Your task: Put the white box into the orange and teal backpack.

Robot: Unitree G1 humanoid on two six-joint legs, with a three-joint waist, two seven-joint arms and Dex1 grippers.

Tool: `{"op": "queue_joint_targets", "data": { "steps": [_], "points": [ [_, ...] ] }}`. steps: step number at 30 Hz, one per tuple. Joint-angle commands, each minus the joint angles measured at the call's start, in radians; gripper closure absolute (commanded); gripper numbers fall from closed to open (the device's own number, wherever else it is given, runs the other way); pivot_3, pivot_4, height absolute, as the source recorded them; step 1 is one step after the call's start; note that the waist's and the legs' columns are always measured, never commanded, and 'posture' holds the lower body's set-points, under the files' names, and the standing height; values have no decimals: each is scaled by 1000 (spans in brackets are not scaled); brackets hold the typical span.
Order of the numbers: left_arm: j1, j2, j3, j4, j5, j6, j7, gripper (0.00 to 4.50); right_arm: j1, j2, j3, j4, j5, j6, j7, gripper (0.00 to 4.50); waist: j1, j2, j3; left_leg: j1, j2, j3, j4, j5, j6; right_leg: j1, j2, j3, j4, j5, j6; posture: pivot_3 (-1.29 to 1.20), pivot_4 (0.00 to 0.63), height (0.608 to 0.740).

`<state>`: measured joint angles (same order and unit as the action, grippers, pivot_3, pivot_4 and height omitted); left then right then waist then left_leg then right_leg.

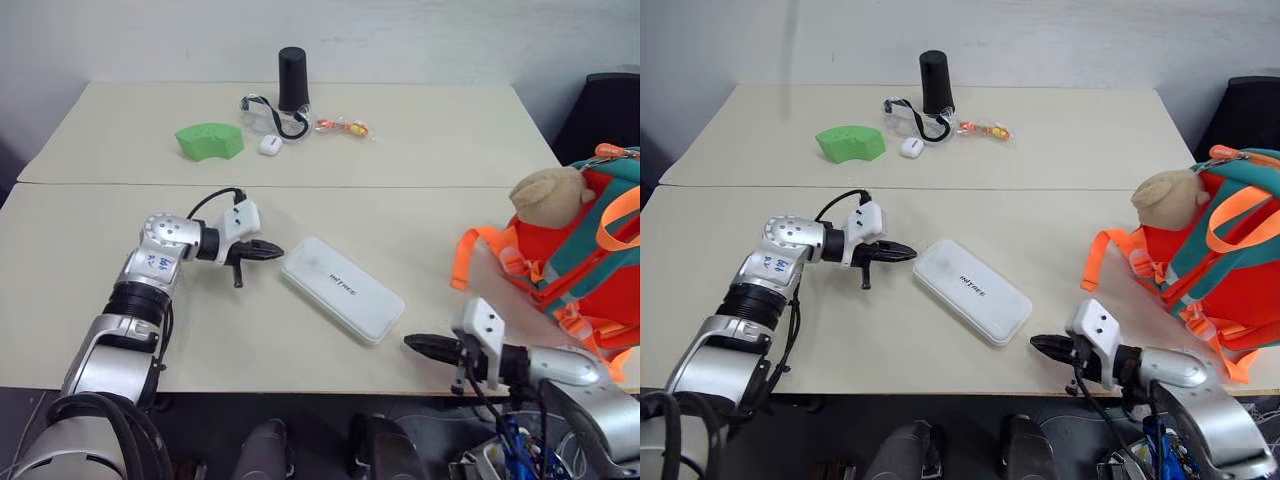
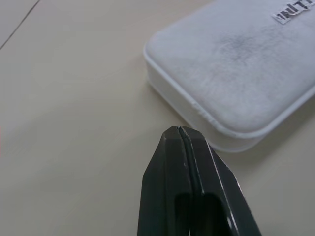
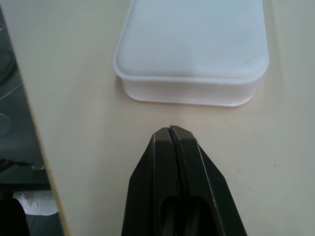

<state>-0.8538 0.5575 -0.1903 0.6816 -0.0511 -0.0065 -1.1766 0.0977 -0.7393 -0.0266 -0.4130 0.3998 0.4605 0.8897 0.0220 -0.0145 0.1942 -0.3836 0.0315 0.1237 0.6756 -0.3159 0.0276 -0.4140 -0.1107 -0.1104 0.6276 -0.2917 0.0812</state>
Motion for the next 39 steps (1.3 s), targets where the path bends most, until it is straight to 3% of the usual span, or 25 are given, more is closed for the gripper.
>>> {"op": "queue_joint_targets", "data": {
  "steps": [1,6,12,20,23,29,35,39],
  "points": [
    [16,-1,3,-60,-16,14,-42,4493,-21,7,14,15,-22,-22,-8,4500,0,0,0,-2,0,-1,3,0,0,-1,0,0,0,0,0,0,150,740],
    [143,52,-11,-310,-81,146,-169,4493,-86,15,-18,90,-41,-40,-36,4500,-10,0,0,-3,0,-2,6,-1,1,-1,0,-2,1,1,1,0,150,740],
    [276,80,-13,-559,-132,282,-184,4493,-119,-12,-57,155,-48,-68,-16,4500,-3,0,0,-4,0,-4,6,-1,2,1,-3,3,0,1,1,0,150,740],
    [331,102,48,-609,-107,387,-25,4493,-131,-33,-63,175,-71,-100,9,4500,-1,0,0,-4,0,-4,6,-1,2,1,-3,4,0,1,1,0,150,740],
    [335,127,119,-616,-165,524,18,3917,-136,-38,-66,186,-80,-117,13,4500,-6,0,0,-4,1,-4,6,-1,2,0,-3,4,0,1,1,0,150,740],
    [333,194,207,-712,-418,1038,-13,1980,-169,-48,-58,226,-105,-154,26,4500,-18,0,0,-4,1,-4,6,-1,2,1,-3,4,1,1,1,0,150,740],
    [287,131,267,-707,-554,1434,125,98,-212,-52,-41,253,-127,-180,51,4500,-21,0,0,-4,0,-6,6,-1,2,2,-2,4,1,0,2,0,150,740],
    [260,60,280,-664,-563,1552,229,35,-236,-49,-27,259,-138,-187,64,4500,-23,0,0,-4,0,-6,6,0,0,1,-2,4,1,0,2,0,150,740]
  ]
}}
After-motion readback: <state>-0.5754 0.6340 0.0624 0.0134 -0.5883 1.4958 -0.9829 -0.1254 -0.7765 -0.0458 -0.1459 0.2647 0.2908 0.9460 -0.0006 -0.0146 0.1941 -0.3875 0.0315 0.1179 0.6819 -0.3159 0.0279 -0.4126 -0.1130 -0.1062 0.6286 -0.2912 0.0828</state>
